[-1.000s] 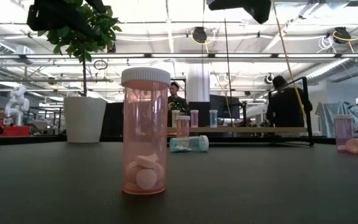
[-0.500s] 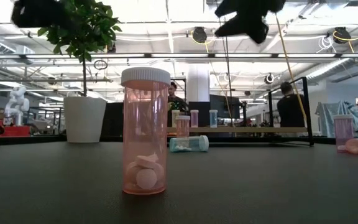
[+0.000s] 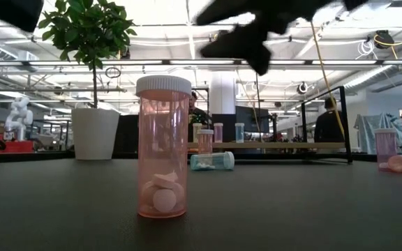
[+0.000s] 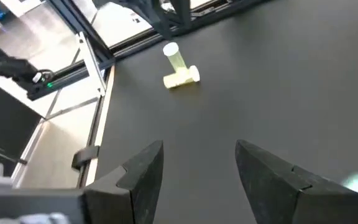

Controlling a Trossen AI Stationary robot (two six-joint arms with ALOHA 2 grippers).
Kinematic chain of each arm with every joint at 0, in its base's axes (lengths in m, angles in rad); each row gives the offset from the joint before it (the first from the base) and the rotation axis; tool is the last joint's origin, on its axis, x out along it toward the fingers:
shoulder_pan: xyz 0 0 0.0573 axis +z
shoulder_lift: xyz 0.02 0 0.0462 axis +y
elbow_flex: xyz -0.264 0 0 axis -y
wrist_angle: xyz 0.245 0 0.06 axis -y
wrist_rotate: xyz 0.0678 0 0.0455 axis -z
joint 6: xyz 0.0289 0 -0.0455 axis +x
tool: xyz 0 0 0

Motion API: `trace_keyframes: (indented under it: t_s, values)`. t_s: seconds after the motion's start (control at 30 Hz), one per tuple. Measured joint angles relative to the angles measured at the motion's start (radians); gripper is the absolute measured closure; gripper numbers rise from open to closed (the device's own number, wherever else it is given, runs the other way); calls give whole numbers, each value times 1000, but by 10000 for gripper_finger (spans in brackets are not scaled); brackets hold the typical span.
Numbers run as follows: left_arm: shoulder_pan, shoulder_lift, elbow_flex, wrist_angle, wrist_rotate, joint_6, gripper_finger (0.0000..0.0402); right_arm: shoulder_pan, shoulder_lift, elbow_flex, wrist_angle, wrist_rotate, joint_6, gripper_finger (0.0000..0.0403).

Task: Pick and place medicine bottles onto shelf by color
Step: Put the top pink pill bottle on the shelf aligned with the other pink pill bottle

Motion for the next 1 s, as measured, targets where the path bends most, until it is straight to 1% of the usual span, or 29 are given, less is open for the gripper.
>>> trace_keyframes:
  t_s: [0.07, 0.17, 0.27, 0.3, 0.37, 0.47, 0.57, 0.67, 0.73, 0.87, 0.93, 1.0]
  values:
    - [7, 0, -23, 7, 44, -20, 195, 0, 62, 66, -8, 34, 31, 206]
    - [12, 0, -32, 20, 55, -7, 195, -7, 125, 136, -23, 105, 109, 206]
    - [14, 0, -32, 32, 52, 46, 195, -21, 157, 159, -55, 99, 166, 206]
    - [15, 0, -32, 47, 37, 78, 195, -23, 161, 159, -68, 84, 167, 206]
    - [15, 0, -32, 103, -14, 170, 195, -18, 169, 159, -89, 58, 113, 206]
    - [19, 2, -32, 215, -91, 363, 195, 18, 171, 158, -125, 17, -39, 206]
    - [31, 10, -32, 284, -104, 522, 195, 59, 170, 154, -136, 7, -133, 206]
    - [36, 10, -32, 278, -107, 617, 195, 106, 170, 153, -179, 25, -151, 206]
    - [42, 10, -32, 263, -108, 678, 195, 144, 170, 152, -202, 55, -109, 206]
    - [57, 10, -33, 275, -108, 789, 195, 219, 171, 166, -262, 113, 31, 206]
    - [70, 10, -33, 325, -108, 848, 195, 253, 171, 212, -370, 136, 82, 206]
    - [86, 10, -33, 392, -108, 898, 195, 277, 169, 269, -535, 156, 141, 206]
